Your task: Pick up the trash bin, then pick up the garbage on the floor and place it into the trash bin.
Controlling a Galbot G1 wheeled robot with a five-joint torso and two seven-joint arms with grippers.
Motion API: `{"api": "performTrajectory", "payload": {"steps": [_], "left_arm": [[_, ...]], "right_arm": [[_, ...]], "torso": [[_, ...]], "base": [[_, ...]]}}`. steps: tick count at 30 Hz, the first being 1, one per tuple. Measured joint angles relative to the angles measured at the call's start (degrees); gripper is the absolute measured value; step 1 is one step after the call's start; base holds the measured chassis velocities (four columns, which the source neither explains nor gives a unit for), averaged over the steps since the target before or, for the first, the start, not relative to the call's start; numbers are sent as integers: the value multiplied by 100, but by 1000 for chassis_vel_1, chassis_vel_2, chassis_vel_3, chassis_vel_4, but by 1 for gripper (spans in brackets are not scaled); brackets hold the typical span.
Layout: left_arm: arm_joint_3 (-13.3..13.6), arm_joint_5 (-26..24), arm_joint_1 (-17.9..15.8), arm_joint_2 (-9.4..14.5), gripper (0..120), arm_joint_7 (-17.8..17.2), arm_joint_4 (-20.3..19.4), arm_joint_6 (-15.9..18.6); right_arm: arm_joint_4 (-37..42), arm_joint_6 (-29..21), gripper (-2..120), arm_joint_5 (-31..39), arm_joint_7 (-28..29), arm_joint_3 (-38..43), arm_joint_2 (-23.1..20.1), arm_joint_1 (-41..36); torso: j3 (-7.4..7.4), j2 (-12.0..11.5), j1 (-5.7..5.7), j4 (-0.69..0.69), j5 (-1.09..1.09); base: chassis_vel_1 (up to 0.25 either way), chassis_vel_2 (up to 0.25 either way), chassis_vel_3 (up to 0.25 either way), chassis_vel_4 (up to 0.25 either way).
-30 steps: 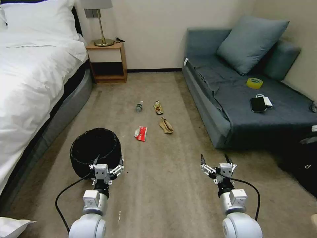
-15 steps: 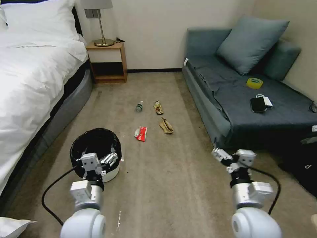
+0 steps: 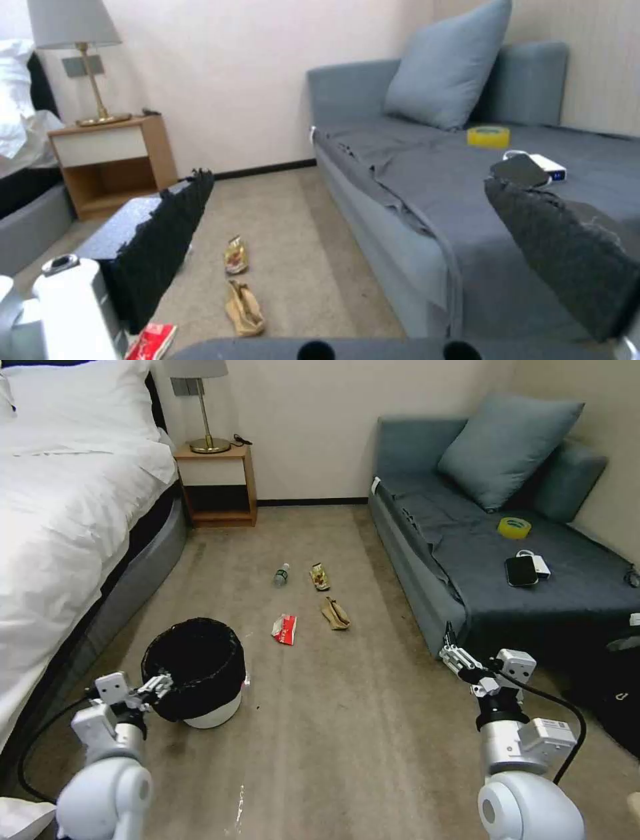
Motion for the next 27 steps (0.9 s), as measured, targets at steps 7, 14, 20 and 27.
{"api": "performTrajectory", "payload": {"steps": [7,14,20,27], "left_arm": [[1,-790,-1002,533,100,-496,776,555],[403,-1126,-1701,822,100,-824,1862,825],[514,-1249,-1934,878,100,-928,2374,924],[570,-1536,-2177,949,100,-1071,2841,1035]], "right_arm": [[-76,-43,100,2,-13,38,-26,69],[-116,-50,100,8,-16,136,-15,80],[-129,-49,100,6,-18,154,12,80],[-179,-47,100,-4,-19,180,34,107]], "torso": [[0,0,0,-1,2],[0,-1,0,0,1],[0,-1,0,-1,0],[0,-1,0,-1,1]], "base": [[0,0,0,0],[0,0,0,0],[0,0,0,0],[0,0,0,0]]}}
